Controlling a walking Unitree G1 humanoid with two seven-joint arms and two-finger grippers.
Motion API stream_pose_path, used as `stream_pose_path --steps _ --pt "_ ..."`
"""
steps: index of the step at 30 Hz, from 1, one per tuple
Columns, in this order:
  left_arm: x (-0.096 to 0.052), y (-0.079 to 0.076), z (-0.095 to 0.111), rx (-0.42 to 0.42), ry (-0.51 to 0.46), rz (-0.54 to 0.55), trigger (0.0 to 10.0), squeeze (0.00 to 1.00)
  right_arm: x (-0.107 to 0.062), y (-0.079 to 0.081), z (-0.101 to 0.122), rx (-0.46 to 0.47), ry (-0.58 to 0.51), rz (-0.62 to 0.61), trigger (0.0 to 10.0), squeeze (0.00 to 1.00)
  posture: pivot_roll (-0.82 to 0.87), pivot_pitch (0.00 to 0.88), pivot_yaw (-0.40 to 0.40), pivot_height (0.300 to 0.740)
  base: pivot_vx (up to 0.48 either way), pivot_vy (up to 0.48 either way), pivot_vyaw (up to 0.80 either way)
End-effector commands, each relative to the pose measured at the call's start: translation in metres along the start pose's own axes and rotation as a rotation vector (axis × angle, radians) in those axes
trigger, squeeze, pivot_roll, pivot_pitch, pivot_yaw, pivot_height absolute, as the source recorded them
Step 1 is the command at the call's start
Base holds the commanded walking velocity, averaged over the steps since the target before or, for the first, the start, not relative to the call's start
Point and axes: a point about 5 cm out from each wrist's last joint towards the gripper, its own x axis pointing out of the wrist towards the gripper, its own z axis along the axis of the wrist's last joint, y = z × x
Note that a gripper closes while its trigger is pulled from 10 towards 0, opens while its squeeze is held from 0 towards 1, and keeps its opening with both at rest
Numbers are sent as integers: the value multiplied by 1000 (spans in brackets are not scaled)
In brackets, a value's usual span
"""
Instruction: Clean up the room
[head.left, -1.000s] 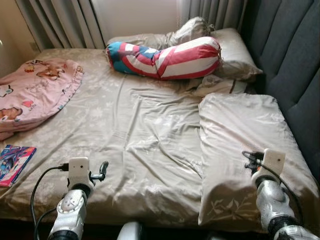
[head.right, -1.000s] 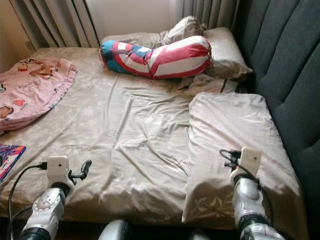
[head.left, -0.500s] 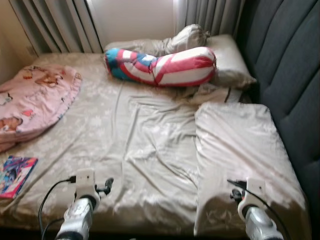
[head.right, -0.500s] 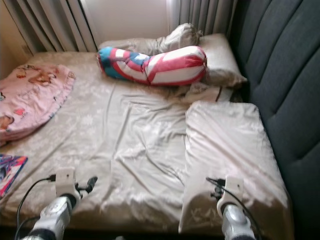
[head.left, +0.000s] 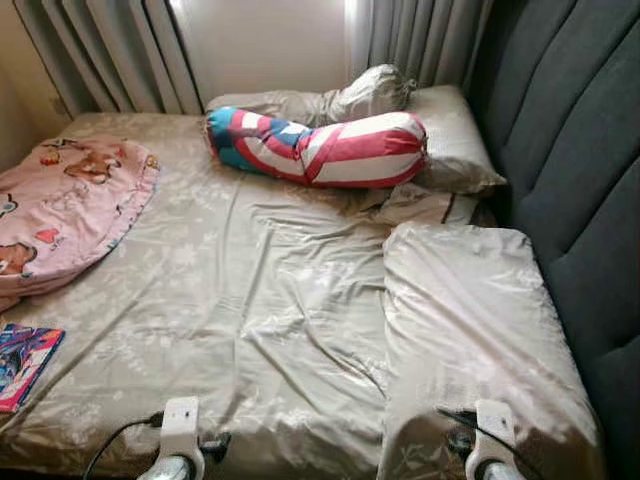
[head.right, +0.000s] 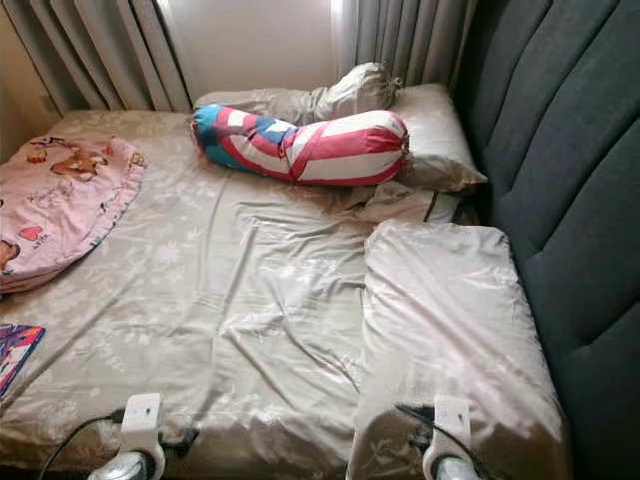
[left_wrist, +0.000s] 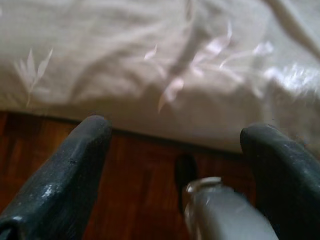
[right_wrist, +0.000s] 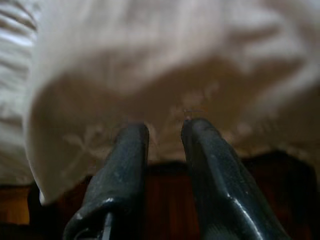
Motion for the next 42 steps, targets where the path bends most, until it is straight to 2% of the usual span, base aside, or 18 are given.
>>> stream_pose_path --steps 1,4,11,17,21,22,36,37,38,42 --pt "-5 13 -14 28 55 18 10000 0 -2 -6 -7 38 22 -35 10000 0 -35 0 0 740 0 0 0" --pt "-7 17 -20 35 67 33 10000 0 -3 -6 -13 75 30 -47 10000 0 -40 0 8 740 0 0 0" --pt "-8 18 -23 35 73 38 10000 0 -5 1 -23 58 62 -28 10000 0 -37 0 14 740 0 0 0" --pt "-8 25 -17 81 73 26 10000 0 -6 9 -27 41 71 -4 10000 0 -81 0 52 740 0 0 0" --pt "-8 27 -17 116 83 19 10000 0 -7 10 -32 65 90 -16 10000 0 -93 0 58 740 0 0 0" --pt "-8 27 -17 120 83 17 10000 0 -7 10 -33 67 91 -15 10000 1000 -93 0 58 740 0 0 0" --pt "-8 22 -19 112 84 12 10000 0 -7 7 -30 32 77 -3 10000 1000 -68 0 33 740 0 0 0" --pt "-8 21 -19 103 84 16 10000 0 -7 5 -31 23 87 -7 10000 302 -61 0 27 740 0 0 0" --pt "-7 20 -20 98 85 19 10000 0 -7 4 -33 15 93 -7 10000 0 -57 0 23 740 0 0 0" --pt "-6 17 -19 87 84 12 10000 0 -8 1 -34 2 98 -4 10000 0 -57 0 15 740 0 0 0"
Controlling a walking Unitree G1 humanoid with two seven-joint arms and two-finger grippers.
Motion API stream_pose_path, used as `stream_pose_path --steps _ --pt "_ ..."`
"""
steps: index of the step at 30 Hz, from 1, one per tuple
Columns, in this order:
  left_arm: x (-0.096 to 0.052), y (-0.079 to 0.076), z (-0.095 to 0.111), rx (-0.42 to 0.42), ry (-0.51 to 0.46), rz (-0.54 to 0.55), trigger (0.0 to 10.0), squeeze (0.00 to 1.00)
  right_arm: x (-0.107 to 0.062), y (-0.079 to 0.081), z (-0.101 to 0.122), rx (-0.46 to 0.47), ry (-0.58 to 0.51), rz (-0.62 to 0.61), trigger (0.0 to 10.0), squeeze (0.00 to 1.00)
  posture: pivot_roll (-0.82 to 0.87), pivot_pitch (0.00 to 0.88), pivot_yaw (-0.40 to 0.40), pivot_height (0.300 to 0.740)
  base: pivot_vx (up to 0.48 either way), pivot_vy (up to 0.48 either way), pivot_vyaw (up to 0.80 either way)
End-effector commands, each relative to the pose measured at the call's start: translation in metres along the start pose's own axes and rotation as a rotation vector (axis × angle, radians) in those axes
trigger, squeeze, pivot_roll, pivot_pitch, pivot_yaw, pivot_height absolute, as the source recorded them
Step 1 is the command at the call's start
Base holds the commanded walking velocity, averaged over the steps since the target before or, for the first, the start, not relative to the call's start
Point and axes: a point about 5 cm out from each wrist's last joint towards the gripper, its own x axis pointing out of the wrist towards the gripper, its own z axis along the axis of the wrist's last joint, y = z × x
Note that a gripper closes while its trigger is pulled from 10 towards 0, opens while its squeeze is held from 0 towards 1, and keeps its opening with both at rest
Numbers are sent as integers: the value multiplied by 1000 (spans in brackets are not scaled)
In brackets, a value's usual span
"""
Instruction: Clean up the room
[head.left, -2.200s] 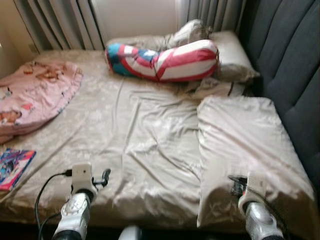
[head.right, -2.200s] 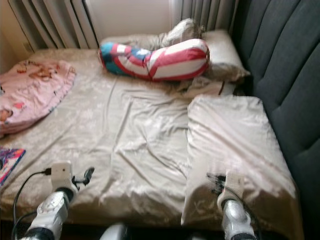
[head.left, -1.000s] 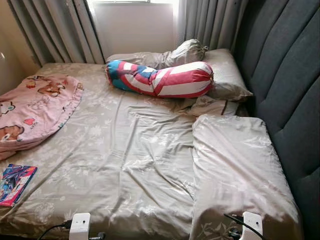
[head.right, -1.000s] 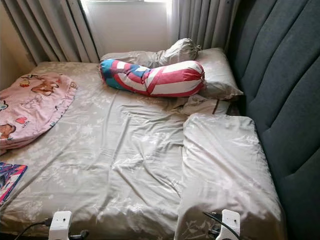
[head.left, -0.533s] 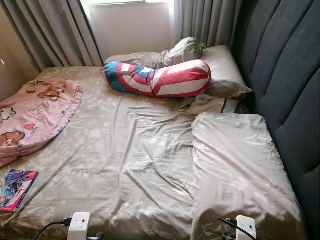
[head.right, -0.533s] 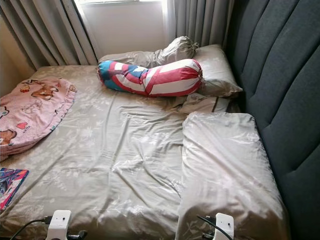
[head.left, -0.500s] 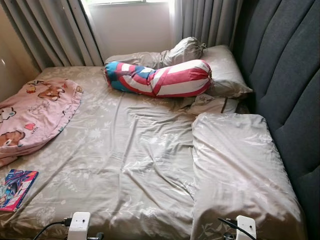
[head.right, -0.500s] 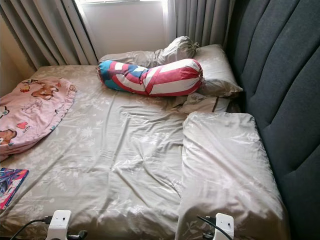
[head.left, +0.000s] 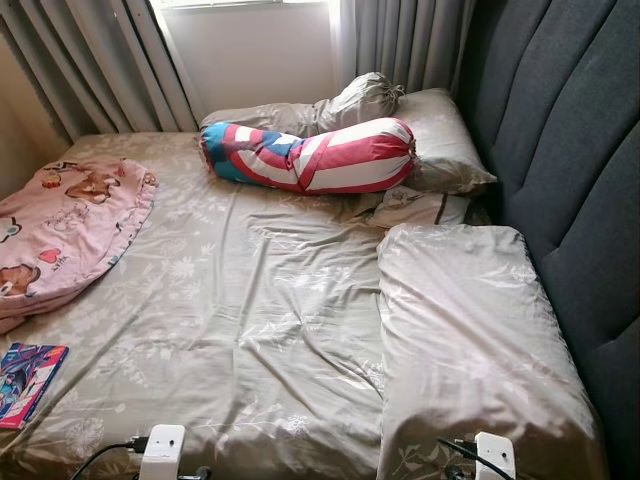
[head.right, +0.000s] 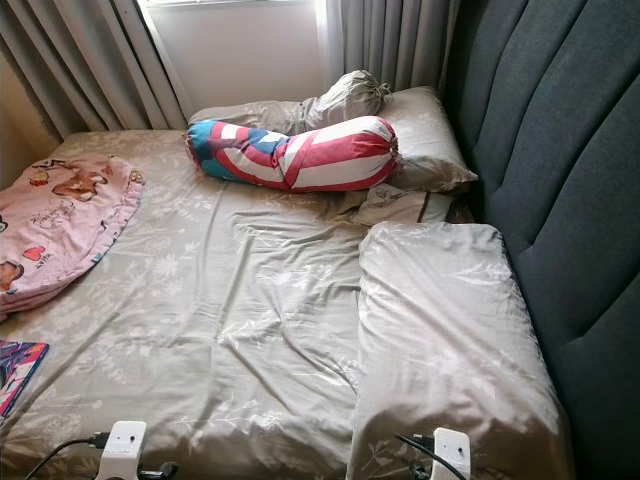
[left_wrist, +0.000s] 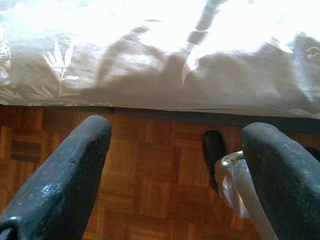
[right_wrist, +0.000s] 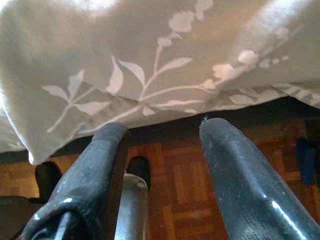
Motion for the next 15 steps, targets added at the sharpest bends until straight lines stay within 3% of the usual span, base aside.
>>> stream_pose_path --steps 1,6,10,12,15 --pt "0 -2 -2 -12 22 -1 10000 0 0 1 1 -1 5 4 10000 0 -56 0 14 740 0 0 0" --pt "1 -4 -1 -29 25 11 10000 0 1 1 5 -17 4 10 10000 0 -27 0 -5 740 0 0 0" --pt "2 -9 2 -22 20 -1 10000 0 2 4 4 -91 22 33 10000 0 -31 0 -8 740 0 277 0" --pt "2 -9 2 -18 19 -4 10000 0 2 5 5 -71 14 38 10000 0 -29 0 -9 740 0 277 0" --pt "2 -8 1 -21 24 0 10000 0 2 5 5 -81 15 40 10000 0 -18 0 -13 740 0 275 800"
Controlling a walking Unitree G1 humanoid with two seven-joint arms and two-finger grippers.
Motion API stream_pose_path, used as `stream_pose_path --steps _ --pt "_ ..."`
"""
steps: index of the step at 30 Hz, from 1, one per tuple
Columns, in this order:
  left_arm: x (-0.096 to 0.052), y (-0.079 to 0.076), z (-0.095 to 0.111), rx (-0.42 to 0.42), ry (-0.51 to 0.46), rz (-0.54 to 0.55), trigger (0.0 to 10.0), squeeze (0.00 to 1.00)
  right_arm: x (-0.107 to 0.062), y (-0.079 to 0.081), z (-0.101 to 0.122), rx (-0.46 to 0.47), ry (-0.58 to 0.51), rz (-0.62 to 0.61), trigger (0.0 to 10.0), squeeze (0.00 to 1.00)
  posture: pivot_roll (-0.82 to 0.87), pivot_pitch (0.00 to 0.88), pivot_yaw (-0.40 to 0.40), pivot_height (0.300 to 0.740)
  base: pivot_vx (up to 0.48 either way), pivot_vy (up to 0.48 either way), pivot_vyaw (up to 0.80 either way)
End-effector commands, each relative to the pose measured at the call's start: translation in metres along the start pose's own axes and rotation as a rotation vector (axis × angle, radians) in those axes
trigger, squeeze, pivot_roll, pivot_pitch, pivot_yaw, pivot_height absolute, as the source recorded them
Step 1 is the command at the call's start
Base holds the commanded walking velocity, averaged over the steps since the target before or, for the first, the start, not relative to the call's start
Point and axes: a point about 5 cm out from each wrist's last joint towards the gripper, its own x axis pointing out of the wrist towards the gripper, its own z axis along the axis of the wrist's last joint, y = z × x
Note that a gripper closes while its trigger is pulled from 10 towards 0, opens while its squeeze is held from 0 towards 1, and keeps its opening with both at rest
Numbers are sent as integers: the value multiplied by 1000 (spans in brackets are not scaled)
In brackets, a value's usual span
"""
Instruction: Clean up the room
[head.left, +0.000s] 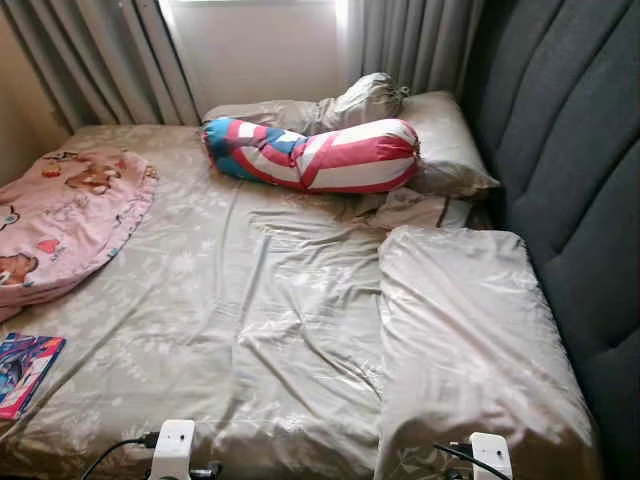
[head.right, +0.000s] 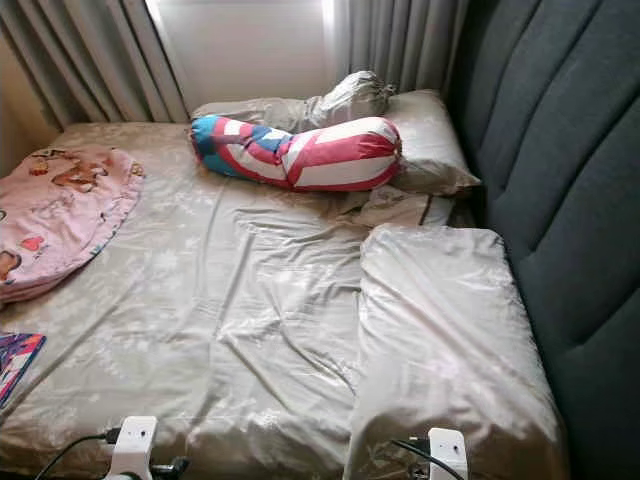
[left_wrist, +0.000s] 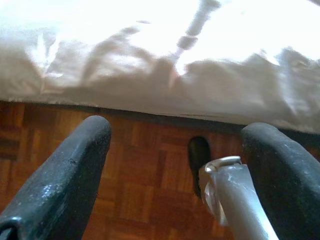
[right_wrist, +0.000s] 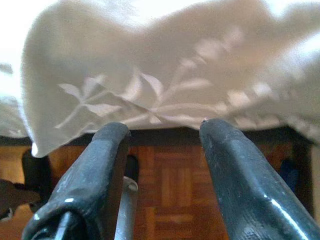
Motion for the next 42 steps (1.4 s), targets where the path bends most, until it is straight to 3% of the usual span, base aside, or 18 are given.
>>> stream_pose_path --steps 1,10,17,42 --pt "-3 4 -14 -13 54 22 10000 0 1 6 1 -2 6 20 10000 0 -14 0 -14 740 0 277 800" --pt "2 -5 2 -1 25 2 10000 0 4 7 20 9 -42 26 10000 0 -43 0 -4 740 0 275 89" --pt "5 -16 11 15 9 -22 10000 0 4 10 18 -7 -35 34 10000 0 -59 0 11 740 0 271 0" --pt "3 -15 5 41 29 -31 10000 0 3 9 13 -45 -9 52 10000 0 -57 0 9 740 0 343 0"
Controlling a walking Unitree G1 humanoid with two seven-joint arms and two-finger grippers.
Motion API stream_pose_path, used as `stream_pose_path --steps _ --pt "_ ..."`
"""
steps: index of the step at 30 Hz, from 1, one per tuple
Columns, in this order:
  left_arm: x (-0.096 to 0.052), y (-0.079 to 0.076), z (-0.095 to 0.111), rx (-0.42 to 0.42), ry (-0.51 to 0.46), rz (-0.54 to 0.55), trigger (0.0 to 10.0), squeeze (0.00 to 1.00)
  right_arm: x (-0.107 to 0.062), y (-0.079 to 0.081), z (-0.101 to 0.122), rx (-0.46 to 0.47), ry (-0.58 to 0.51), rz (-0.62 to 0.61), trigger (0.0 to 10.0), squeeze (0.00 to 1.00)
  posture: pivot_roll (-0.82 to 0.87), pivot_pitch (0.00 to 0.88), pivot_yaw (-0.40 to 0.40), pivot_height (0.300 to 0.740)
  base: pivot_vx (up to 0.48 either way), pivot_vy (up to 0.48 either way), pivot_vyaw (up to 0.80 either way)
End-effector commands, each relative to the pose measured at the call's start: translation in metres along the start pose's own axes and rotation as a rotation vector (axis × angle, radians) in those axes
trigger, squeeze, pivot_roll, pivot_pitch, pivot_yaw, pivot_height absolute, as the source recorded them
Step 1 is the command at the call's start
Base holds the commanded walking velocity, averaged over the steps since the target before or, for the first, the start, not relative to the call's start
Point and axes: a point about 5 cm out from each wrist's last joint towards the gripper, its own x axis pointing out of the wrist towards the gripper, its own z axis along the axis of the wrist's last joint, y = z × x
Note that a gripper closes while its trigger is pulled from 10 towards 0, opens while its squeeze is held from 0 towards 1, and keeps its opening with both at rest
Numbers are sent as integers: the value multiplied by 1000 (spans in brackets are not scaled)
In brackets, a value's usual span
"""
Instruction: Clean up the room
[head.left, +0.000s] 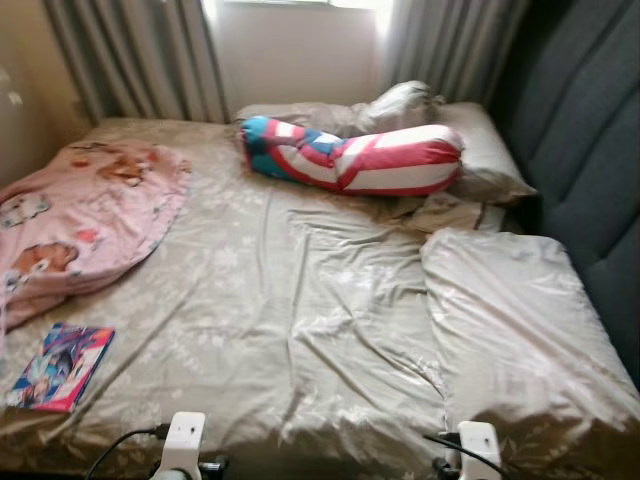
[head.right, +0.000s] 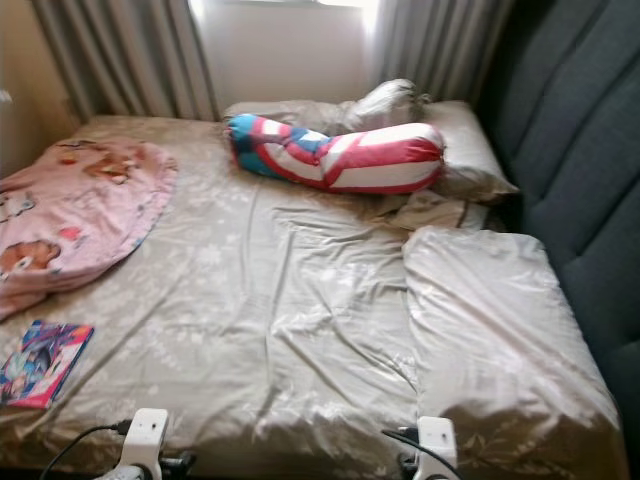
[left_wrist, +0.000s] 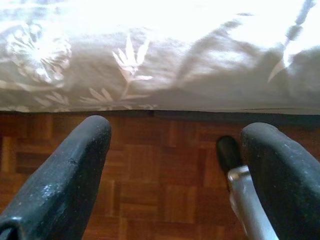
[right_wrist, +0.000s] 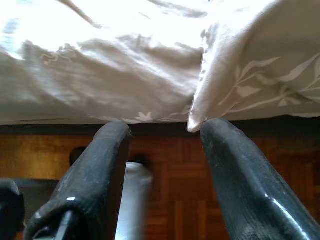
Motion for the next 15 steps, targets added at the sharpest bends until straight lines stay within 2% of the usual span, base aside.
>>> stream_pose_path --steps 1,13,15 --pt "0 -3 -1 5 12 -12 10000 0 -1 -5 -1 -10 10 -10 10000 0 -59 0 9 740 0 382 0" --pt "0 -2 -2 17 14 -15 10000 0 -1 -4 -1 -34 13 6 10000 0 -57 0 11 740 0 380 0" --pt "0 -2 -1 17 13 -15 10000 0 -1 -4 -1 -39 10 7 10000 0 -56 0 12 740 0 375 622"
